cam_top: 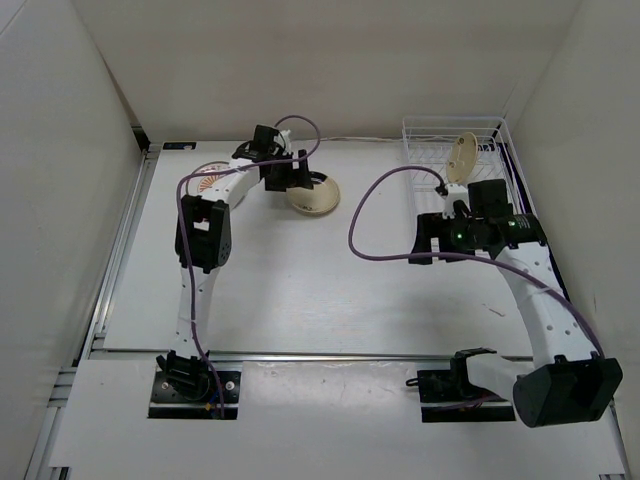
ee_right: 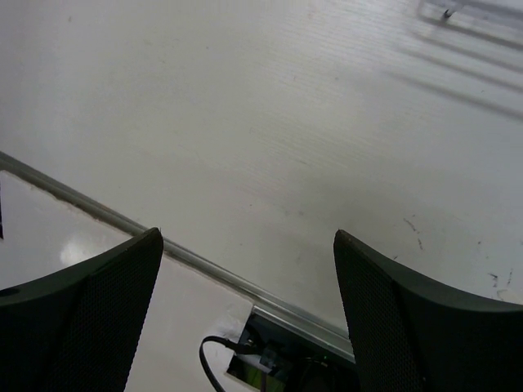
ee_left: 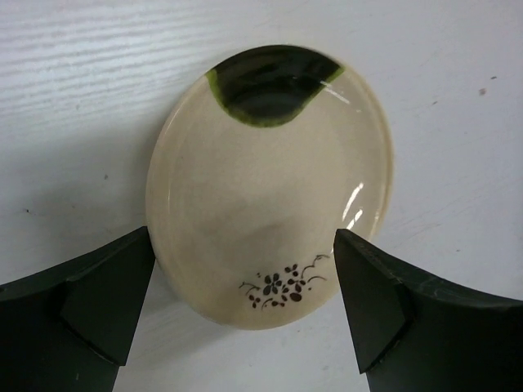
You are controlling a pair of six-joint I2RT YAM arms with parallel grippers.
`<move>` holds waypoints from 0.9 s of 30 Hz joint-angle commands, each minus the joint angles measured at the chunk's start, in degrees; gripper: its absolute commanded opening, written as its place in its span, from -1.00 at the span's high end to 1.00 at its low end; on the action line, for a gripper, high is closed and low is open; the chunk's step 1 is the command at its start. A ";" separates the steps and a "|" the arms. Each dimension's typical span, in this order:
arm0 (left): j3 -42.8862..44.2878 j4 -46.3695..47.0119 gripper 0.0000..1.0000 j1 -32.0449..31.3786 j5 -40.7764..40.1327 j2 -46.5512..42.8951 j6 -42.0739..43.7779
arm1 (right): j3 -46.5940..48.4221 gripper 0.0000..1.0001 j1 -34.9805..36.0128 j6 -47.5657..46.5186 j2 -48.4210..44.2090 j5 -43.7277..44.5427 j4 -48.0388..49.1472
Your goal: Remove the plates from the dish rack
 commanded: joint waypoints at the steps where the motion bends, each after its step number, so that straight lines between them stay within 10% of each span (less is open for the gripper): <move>1: -1.68 -1.10 -1.00 0.06 -3.18 -5.87 1.77 | 4.45 -0.76 -0.41 -0.91 2.14 2.67 2.95; 13: -4.40 -2.16 -1.00 0.06 -9.15 -10.43 2.30 | 22.01 -0.79 -3.65 -0.39 16.90 22.70 8.83; 27: -16.71 -2.68 -1.00 0.06 -1.52 -31.70 6.17 | 54.54 -0.68 -11.65 -1.61 49.16 26.05 11.57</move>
